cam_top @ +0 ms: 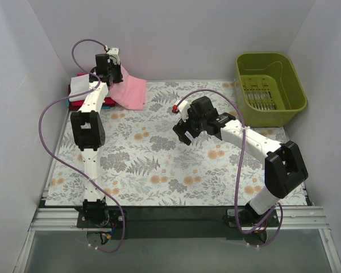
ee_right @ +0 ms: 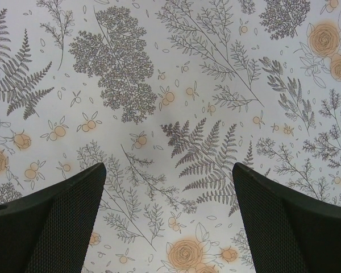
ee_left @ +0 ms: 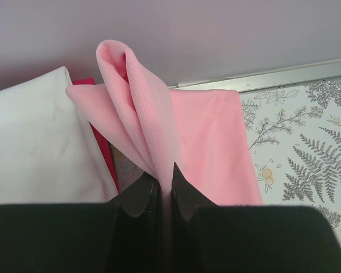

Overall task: Fold and stack the t-shirts
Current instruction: Neatly place the folded tshirt to the corner

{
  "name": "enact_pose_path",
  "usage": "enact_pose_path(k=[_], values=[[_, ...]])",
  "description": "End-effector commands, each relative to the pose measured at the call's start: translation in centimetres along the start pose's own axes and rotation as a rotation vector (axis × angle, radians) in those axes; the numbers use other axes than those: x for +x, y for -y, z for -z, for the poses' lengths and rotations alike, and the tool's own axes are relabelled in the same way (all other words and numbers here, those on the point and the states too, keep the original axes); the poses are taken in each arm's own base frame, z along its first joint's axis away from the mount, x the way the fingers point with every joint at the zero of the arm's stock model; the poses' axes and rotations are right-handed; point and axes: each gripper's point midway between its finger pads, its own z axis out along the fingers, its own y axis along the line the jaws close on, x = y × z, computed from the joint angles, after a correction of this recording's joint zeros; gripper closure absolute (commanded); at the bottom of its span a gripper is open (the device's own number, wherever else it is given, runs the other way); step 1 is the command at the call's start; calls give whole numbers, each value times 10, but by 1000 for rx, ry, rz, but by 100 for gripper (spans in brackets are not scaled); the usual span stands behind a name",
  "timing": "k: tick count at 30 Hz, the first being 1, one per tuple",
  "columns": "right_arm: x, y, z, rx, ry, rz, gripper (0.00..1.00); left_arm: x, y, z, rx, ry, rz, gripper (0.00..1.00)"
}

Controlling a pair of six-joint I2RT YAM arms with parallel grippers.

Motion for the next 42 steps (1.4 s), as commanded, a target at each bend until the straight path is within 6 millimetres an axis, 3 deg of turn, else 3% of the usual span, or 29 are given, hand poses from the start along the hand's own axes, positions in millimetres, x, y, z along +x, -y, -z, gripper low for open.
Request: enact_pose_path(k=[1, 4, 11, 12, 18, 23, 29, 42], values=[[-9, 2, 10, 15, 34, 17, 2, -99, 2, 59, -11, 197, -113, 100], [-9, 1, 11, 12, 35, 17, 2, -120, 2, 77, -8, 240, -127, 100], [-13, 2, 11, 11, 45, 18, 2, -142, 11, 104, 22, 284, -169, 100], [-13, 2, 10, 8, 43, 15, 2, -144, -7, 109, -5, 289, -161, 100], [-17, 3, 9, 7, 49, 14, 2, -162, -18, 127, -11, 330, -170, 100], [-18, 3, 6, -1, 43, 13, 2, -165, -25, 136, -8, 331, -172, 100], [-20, 4, 3, -7, 41, 10, 2, -157, -44, 134, -24, 310, -164, 100], [-21, 2, -3, -20, 33, 7, 2, -134, -112, 110, -72, 291, -182, 100]])
